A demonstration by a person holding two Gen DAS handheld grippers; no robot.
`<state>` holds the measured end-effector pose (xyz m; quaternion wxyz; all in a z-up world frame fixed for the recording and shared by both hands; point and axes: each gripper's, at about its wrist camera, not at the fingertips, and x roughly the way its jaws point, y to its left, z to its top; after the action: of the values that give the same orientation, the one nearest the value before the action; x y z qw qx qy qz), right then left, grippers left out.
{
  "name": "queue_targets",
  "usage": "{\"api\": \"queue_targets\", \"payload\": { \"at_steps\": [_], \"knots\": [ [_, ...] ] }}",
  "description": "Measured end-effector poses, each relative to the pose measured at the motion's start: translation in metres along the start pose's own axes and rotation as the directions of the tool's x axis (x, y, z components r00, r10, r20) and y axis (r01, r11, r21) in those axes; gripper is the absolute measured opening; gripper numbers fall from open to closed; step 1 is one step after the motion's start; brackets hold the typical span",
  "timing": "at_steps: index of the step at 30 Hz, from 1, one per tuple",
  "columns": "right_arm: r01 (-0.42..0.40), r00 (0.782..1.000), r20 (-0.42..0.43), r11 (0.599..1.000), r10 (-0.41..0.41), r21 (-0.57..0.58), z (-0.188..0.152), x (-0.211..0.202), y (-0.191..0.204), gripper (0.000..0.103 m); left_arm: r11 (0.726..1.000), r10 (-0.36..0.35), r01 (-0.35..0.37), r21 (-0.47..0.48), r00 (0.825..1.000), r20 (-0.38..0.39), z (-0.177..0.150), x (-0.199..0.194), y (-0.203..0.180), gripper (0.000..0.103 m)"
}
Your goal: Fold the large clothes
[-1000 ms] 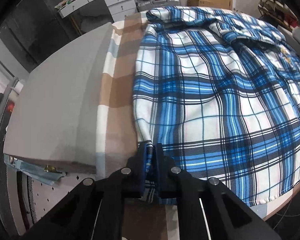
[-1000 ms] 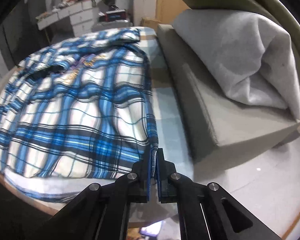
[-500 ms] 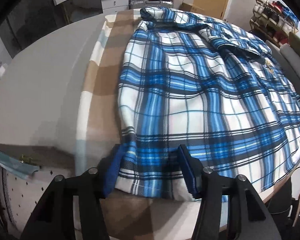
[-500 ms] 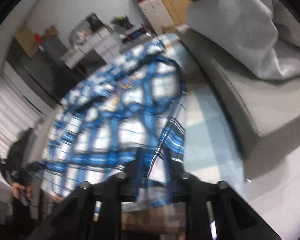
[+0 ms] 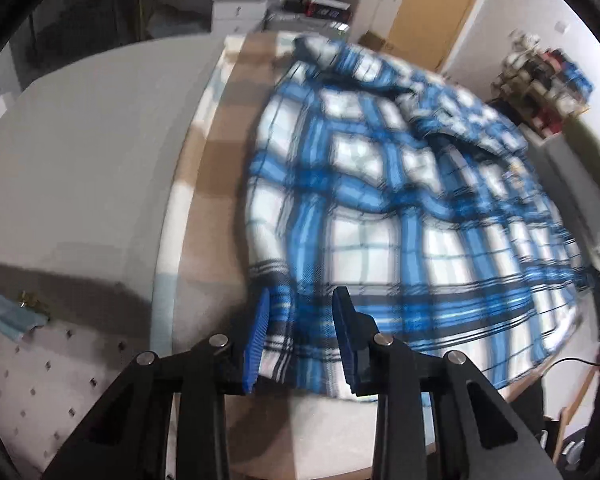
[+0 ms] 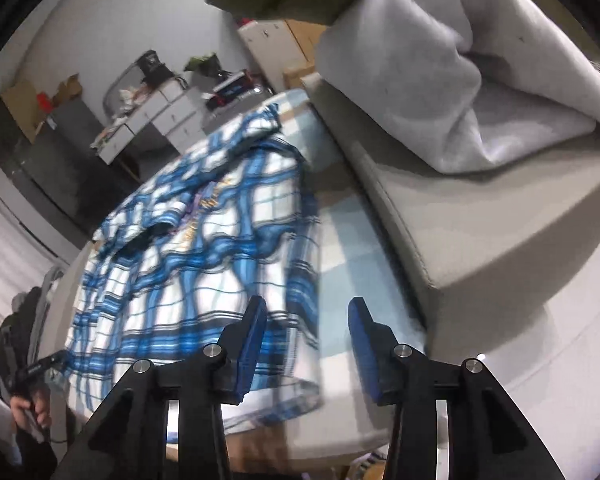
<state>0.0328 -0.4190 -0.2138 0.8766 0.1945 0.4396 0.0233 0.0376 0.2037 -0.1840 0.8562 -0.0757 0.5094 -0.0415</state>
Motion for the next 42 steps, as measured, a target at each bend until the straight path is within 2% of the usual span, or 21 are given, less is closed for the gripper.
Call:
{"api": "queue_targets", "payload": {
  "at_steps": [1, 3, 6, 7, 10, 12, 14, 15, 17, 19, 23, 25, 28, 31, 33, 35, 36, 39, 40, 41, 42],
  "knots": [
    [0.028, 1.000, -0.011, 1.000, -0.028, -0.012, 0.000, 0.003, 0.000, 0.043, 1.000, 0.013, -0.013, -0.004, 1.000, -0.002, -0.002, 0.001, -0.001, 0.027],
    [0.077, 0.996, -0.032, 0.997, -0.078, -0.030, -0.001, 0.008, 0.001, 0.043, 0.995, 0.095, -0.094, -0.029, 0.995, 0.019, -0.006, -0.004, -0.004, 0.027],
    [0.075, 0.995, -0.057, 0.996, -0.077, -0.044, -0.004, 0.012, 0.003, 0.043, 0.979, 0.201, -0.202, 0.023, 0.979, 0.015, -0.012, -0.003, -0.015, 0.027],
    [0.081, 0.995, -0.053, 0.995, -0.084, -0.053, -0.004, 0.012, 0.004, 0.043, 0.976, 0.211, -0.212, 0.045, 0.977, 0.015, -0.015, -0.002, -0.015, 0.027],
    [0.112, 0.991, -0.068, 0.989, -0.119, -0.095, -0.002, 0.015, 0.011, 0.043, 0.978, 0.201, -0.201, 0.062, 0.980, 0.013, -0.014, 0.003, -0.015, 0.028],
    [0.090, 0.990, -0.095, 0.990, -0.101, -0.110, -0.003, 0.017, 0.016, 0.041, 0.986, 0.164, -0.163, 0.044, 0.986, -0.006, -0.009, 0.005, -0.012, 0.027],
    [0.044, 0.987, -0.149, 0.991, -0.063, -0.127, -0.007, 0.021, 0.025, 0.014, 0.992, 0.123, -0.122, 0.029, 0.992, -0.024, -0.004, 0.007, -0.013, 0.027],
    [0.039, 0.986, -0.158, 0.989, -0.061, -0.143, -0.008, 0.022, 0.031, 0.004, 0.995, 0.100, -0.099, 0.031, 0.995, -0.030, -0.003, 0.007, -0.014, 0.020],
    [0.028, 0.989, -0.138, 0.984, -0.053, -0.178, -0.010, 0.016, 0.040, 0.004, 0.997, 0.063, -0.061, 0.045, 0.997, -0.042, -0.002, 0.008, -0.021, 0.004],
    [-0.039, 0.992, -0.126, 0.988, 0.020, -0.149, -0.006, 0.009, 0.040, 0.004, 0.997, 0.057, -0.055, 0.056, 0.998, -0.025, -0.001, 0.004, -0.026, 0.002],
    [-0.169, 0.982, -0.089, 0.985, 0.166, -0.029, 0.000, -0.008, 0.030, 0.004, 0.999, -0.050, 0.049, 0.013, 0.996, 0.069, 0.000, -0.019, -0.021, 0.002],
    [-0.154, 0.985, -0.085, 0.988, 0.151, -0.029, -0.004, -0.007, 0.027, 0.004, 0.999, -0.039, 0.039, -0.005, 0.996, 0.078, 0.001, -0.018, -0.014, 0.002],
    [-0.158, 0.981, -0.114, 0.987, 0.154, -0.026, -0.009, 0.003, 0.027, 0.007, 0.997, -0.065, 0.066, -0.039, 0.997, 0.031, 0.000, -0.004, -0.002, 0.002],
    [-0.172, 0.975, -0.139, 0.985, 0.172, 0.017, -0.010, 0.009, 0.026, 0.007, 0.996, -0.073, 0.072, -0.054, 0.997, -0.015, -0.004, 0.004, 0.003, 0.007],
    [-0.187, 0.972, -0.136, 0.982, 0.191, 0.038, -0.009, 0.011, 0.025, 0.007, 0.994, -0.095, 0.094, -0.056, 0.995, -0.016, -0.004, 0.003, 0.003, 0.026],
    [-0.165, 0.975, -0.146, 0.986, 0.169, 0.036, -0.008, 0.017, 0.027, 0.007, 0.990, -0.126, 0.125, -0.066, 0.992, -0.006, -0.006, -0.002, 0.004, 0.043],
    [-0.161, 0.975, -0.147, 0.986, 0.164, 0.031, -0.007, 0.019, 0.028, 0.007, 0.989, -0.129, 0.129, -0.071, 0.992, 0.001, -0.004, 0.000, 0.001, 0.047],
    [-0.129, 0.981, -0.148, 0.992, 0.128, 0.004, -0.005, 0.022, 0.032, 0.007, 0.991, -0.118, 0.119, -0.059, 0.993, 0.018, 0.000, 0.002, 0.003, 0.046],
    [-0.107, 0.984, -0.148, 0.994, 0.103, -0.022, -0.004, 0.024, 0.035, 0.007, 0.992, -0.115, 0.116, -0.056, 0.993, 0.025, 0.002, 0.004, 0.002, 0.046],
    [-0.091, 0.985, -0.151, 0.995, 0.084, -0.038, -0.003, 0.027, 0.037, 0.007, 0.993, -0.104, 0.106, -0.059, 0.994, 0.031, 0.005, 0.007, 0.001, 0.036],
    [-0.068, 0.986, -0.158, 0.996, 0.059, -0.054, -0.003, 0.030, 0.038, 0.005, 0.996, -0.061, 0.062, -0.058, 0.998, 0.026, 0.007, 0.009, 0.000, 0.012]
  ]
}}
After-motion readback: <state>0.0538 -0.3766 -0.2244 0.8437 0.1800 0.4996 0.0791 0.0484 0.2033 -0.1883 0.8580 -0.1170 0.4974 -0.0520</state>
